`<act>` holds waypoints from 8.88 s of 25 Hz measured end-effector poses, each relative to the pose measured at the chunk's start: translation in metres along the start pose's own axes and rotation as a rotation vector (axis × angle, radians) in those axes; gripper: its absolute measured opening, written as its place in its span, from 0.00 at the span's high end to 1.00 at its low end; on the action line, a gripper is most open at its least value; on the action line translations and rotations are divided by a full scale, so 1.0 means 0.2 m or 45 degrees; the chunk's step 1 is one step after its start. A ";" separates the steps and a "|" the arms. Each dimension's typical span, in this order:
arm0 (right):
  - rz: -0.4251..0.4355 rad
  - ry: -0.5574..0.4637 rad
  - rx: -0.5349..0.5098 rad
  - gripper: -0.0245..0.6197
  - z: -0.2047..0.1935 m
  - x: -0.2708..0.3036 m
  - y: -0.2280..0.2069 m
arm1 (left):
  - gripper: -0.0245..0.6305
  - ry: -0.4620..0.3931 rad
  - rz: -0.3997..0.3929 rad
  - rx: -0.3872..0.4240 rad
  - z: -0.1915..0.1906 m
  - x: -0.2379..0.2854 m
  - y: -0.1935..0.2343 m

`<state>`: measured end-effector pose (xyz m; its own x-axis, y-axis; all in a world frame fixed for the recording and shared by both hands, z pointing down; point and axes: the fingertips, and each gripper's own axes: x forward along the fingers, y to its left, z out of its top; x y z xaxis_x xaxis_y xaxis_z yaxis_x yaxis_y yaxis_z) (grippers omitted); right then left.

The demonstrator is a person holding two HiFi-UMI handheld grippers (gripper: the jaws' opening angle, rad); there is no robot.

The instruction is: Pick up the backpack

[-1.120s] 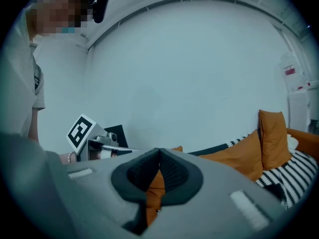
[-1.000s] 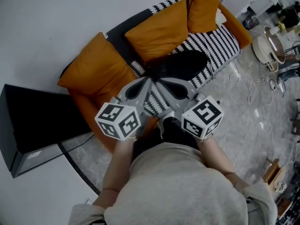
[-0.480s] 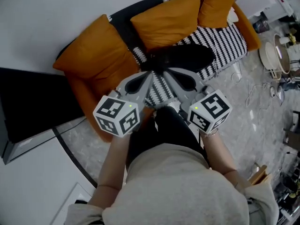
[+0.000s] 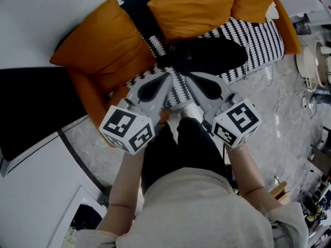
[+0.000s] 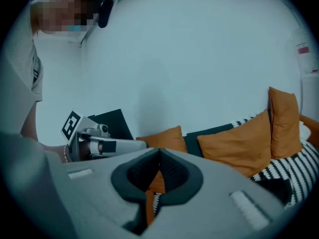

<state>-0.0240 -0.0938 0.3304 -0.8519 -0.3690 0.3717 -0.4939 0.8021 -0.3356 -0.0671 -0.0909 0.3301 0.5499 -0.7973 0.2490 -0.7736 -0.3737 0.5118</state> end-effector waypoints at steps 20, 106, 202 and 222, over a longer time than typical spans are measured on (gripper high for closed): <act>-0.024 0.181 0.021 0.96 -0.54 0.26 -0.29 | 0.96 0.095 0.139 -0.028 -0.49 0.15 0.27; -0.099 0.549 -0.468 0.86 -1.40 0.72 -0.95 | 0.96 0.195 0.334 -0.321 -1.16 0.62 0.81; -0.191 -0.583 -0.017 0.87 0.91 -0.61 -0.07 | 0.95 -0.358 -0.071 0.323 0.76 0.02 -0.61; -0.199 -0.559 0.001 0.87 0.87 -0.58 -0.12 | 0.96 -0.301 -0.080 0.295 0.73 0.10 -0.56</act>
<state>0.0571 -0.1524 0.1442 -0.7603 -0.6494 0.0165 -0.6222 0.7207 -0.3057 -0.0154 -0.1337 0.1570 0.5311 -0.8472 0.0114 -0.8067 -0.5016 0.3125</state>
